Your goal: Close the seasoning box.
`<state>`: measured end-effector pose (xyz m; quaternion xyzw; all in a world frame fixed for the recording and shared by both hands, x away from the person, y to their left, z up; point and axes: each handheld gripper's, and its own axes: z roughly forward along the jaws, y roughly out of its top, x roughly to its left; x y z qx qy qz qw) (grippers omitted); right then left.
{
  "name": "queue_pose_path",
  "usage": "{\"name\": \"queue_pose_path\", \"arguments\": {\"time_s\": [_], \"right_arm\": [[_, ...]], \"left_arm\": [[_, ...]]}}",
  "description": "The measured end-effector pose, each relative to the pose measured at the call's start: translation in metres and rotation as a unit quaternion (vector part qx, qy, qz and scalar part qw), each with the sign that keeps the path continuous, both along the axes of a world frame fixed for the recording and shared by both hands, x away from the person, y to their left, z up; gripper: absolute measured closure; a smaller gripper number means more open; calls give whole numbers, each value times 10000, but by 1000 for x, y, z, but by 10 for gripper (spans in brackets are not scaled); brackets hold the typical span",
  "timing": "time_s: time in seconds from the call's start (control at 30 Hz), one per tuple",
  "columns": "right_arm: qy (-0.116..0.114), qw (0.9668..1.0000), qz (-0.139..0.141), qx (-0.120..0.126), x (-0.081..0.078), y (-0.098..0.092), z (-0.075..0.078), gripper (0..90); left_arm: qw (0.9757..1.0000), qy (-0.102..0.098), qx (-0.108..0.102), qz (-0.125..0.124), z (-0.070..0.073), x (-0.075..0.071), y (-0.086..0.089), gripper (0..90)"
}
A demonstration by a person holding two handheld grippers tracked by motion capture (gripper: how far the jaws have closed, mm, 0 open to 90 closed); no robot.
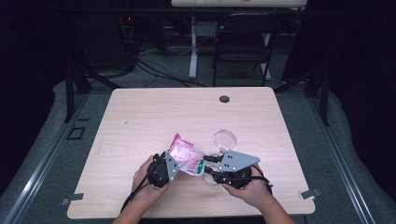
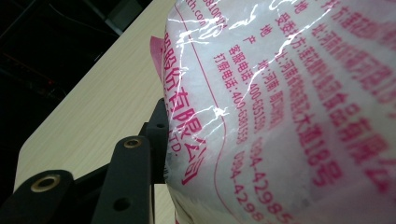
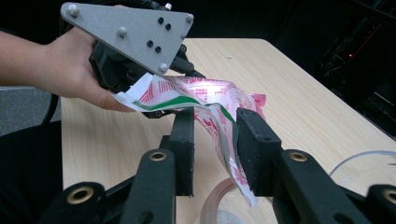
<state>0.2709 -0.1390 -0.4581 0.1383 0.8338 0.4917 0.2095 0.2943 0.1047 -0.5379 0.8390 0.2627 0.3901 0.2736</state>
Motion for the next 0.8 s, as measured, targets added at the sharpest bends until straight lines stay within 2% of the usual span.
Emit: {"name": "queue_pose_path", "arguments": {"time_s": [0.2,0.37,0.53,0.8], "right_arm": [[-105,9999,-36,-61,0,3,-1,650],[3,9998,112,-156,0,5,-2,757],[86,9998,31,-174,1,4,-3,888],[142,9998,-46,-127,2,4,-4,900]], "left_arm": [[10000,-29,32,-11,1,-1,0,575],[10000,-84,51,6,1,-2,-1,575],[9998,-108,135,-4,1,-2,-1,575],[9998,-128,140,22,1,-2,-1,575]]}}
